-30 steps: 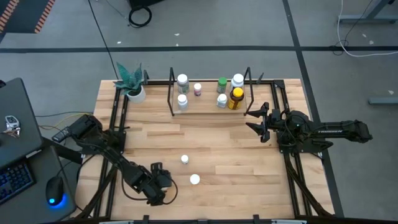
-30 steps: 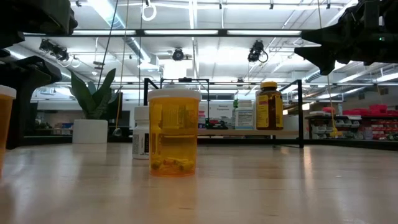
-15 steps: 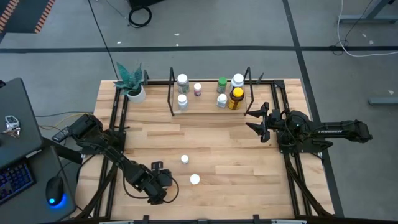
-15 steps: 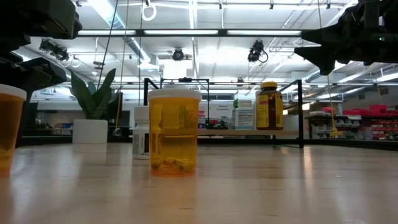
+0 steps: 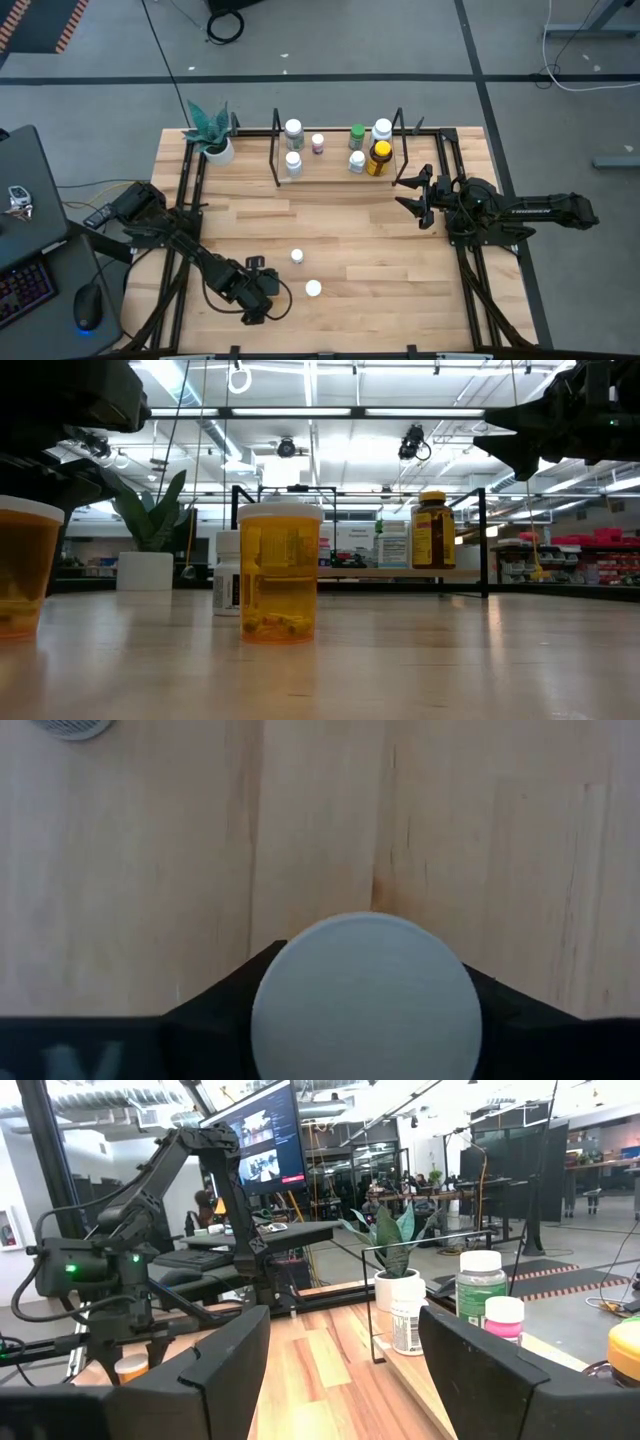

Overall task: Pick and place medicine bottles onto shelf by color
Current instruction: Put the left orange medicine bottle on the shelf

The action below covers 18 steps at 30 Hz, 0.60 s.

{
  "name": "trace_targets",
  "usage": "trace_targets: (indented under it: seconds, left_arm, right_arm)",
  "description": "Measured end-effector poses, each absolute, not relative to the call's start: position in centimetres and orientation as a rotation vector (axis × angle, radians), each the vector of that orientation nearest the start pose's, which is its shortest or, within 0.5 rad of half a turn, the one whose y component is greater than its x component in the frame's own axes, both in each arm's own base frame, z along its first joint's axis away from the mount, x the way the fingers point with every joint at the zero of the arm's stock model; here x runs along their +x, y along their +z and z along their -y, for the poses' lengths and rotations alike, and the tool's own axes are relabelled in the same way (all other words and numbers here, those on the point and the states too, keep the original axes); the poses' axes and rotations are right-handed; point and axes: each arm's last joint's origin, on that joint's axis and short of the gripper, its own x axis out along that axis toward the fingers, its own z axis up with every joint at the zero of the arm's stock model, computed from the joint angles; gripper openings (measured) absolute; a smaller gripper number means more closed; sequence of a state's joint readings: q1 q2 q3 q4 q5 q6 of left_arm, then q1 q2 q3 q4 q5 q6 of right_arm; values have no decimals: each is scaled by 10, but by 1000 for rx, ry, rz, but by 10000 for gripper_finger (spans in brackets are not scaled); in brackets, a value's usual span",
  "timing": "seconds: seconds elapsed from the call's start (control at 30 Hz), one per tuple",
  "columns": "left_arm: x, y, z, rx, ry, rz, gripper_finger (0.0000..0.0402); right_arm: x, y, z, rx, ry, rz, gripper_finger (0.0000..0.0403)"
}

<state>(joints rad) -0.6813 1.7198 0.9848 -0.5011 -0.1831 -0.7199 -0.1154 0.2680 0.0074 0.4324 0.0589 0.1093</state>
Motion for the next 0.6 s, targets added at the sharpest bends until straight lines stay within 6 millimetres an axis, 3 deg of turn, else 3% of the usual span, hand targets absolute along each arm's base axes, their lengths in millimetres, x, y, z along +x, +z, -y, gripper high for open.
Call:
trace_targets:
  seconds: [0.37, 0.6]
  left_arm:
    - [250, 156, 182, -61, -18, -1222, 197]
    - [246, 167, 168, -44, 8, -1251, 203]
  right_arm:
    - [112, 185, 15, 104, -164, 181, 265]
    - [112, 185, 15, 104, -165, 181, 265]
